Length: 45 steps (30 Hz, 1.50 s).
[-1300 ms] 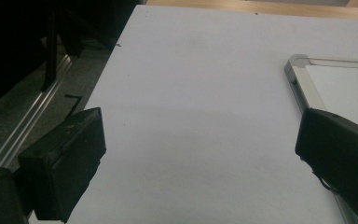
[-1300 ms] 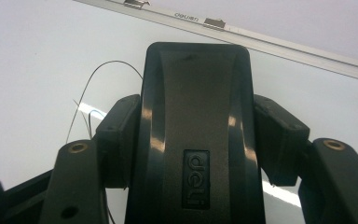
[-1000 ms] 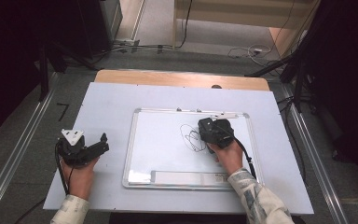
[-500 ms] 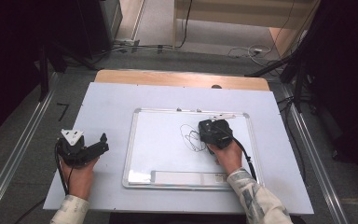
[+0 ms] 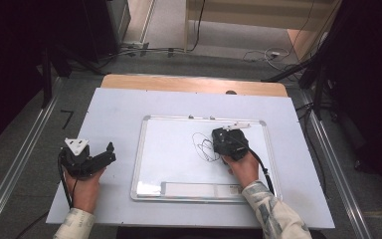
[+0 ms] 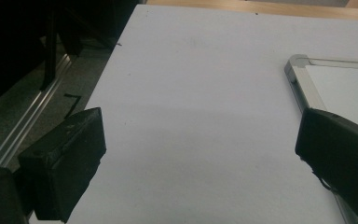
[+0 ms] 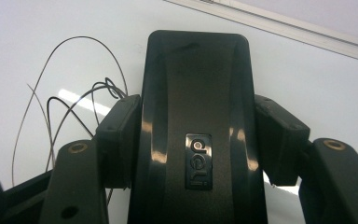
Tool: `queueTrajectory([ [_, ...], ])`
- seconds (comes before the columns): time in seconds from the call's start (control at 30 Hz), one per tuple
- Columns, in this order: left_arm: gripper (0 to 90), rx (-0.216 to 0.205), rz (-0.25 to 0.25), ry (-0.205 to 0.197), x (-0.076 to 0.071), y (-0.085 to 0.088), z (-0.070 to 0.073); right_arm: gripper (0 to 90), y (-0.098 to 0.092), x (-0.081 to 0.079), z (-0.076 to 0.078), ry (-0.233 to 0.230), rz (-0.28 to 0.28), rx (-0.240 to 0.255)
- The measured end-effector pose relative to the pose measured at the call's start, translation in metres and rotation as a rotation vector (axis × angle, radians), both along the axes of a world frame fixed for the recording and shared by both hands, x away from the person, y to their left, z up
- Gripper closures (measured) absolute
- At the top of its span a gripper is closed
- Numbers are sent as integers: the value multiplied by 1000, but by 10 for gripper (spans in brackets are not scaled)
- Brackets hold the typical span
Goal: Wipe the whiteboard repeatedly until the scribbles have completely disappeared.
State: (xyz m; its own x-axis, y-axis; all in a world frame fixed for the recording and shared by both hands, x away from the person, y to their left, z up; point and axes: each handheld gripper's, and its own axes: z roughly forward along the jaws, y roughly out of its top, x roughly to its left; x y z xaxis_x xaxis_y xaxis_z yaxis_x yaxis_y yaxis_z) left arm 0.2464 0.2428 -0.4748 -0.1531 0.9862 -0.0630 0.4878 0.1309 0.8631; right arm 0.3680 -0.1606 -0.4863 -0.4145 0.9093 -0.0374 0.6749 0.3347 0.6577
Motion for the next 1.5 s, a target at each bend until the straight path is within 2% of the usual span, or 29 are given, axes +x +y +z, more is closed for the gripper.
queueTrajectory([
  [1.23,19,3,-9,0,1,-3,1,365,27,-6,0,1,47,-9],
  [1.5,19,-3,-10,-6,0,-3,1,365,41,-9,0,4,59,-7],
])
